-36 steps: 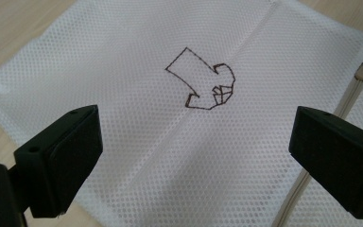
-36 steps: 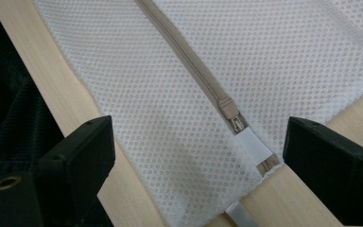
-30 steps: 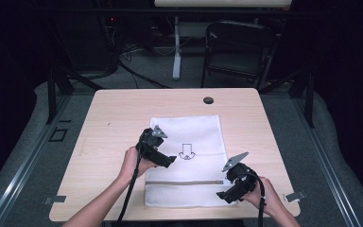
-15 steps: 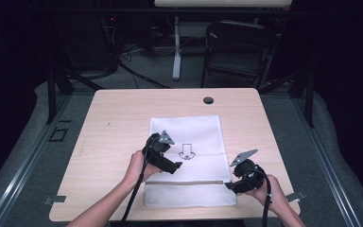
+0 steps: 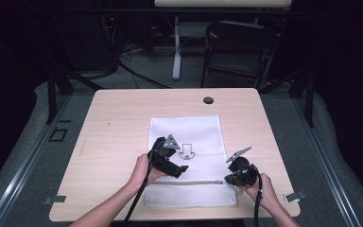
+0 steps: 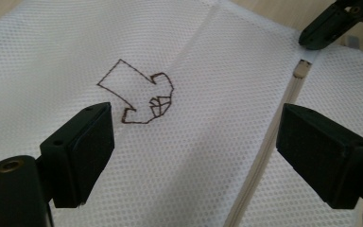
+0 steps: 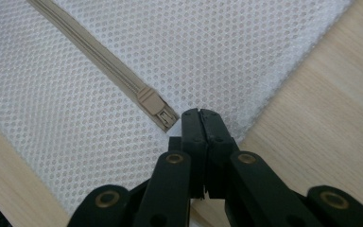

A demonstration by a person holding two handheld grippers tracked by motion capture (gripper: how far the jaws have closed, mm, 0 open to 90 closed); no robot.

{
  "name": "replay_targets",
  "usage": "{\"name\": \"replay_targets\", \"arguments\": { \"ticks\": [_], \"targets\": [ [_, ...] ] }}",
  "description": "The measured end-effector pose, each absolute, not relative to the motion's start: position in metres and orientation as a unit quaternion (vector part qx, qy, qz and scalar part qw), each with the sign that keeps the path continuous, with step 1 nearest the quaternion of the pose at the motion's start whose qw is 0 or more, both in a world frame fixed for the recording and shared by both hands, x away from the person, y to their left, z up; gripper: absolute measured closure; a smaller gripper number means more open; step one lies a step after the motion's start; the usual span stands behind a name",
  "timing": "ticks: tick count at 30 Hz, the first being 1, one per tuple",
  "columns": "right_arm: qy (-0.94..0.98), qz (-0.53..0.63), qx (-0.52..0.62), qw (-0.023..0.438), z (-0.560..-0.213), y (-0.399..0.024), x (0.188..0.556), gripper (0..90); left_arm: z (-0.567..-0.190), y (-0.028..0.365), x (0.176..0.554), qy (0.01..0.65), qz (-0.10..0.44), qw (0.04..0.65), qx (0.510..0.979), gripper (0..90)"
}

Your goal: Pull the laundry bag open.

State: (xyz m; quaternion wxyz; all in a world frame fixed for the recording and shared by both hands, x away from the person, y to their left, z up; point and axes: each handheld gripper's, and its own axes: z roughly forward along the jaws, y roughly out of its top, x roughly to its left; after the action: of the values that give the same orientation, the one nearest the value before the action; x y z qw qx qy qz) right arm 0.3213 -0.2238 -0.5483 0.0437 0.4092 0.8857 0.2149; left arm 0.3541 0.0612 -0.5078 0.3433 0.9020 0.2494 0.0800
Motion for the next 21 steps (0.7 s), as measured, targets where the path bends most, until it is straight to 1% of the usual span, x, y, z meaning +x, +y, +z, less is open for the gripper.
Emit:
{"name": "replay_targets", "arguments": {
  "ticks": [2,7,9,12,16,21],
  "targets": [
    [0.886,0.214,0.408,0.047,-0.551,-0.222,0.321,90.0,-0.509,0.058,0.352,0.245,0.078,0.341,0.904,14.5],
    [0.885,0.221,0.409,0.035,-0.553,-0.224,0.322,90.0,-0.515,0.05,0.347,0.229,0.066,0.338,0.911,15.7],
    [0.873,0.244,0.421,0.019,-0.555,-0.227,0.323,90.0,-0.519,0.042,0.345,0.219,0.063,0.332,0.915,16.2],
    [0.873,0.25,0.419,0.016,-0.556,-0.227,0.324,90.0,-0.523,0.035,0.343,0.21,0.062,0.333,0.917,18.2],
    [0.878,0.245,0.409,0.029,-0.556,-0.224,0.324,90.0,-0.529,0.023,0.341,0.191,0.052,0.332,0.922,20.8],
    [0.88,0.247,0.405,0.028,-0.556,-0.222,0.323,90.0,-0.537,0.011,0.342,0.18,0.038,0.33,0.926,24.0]
  ]
}}
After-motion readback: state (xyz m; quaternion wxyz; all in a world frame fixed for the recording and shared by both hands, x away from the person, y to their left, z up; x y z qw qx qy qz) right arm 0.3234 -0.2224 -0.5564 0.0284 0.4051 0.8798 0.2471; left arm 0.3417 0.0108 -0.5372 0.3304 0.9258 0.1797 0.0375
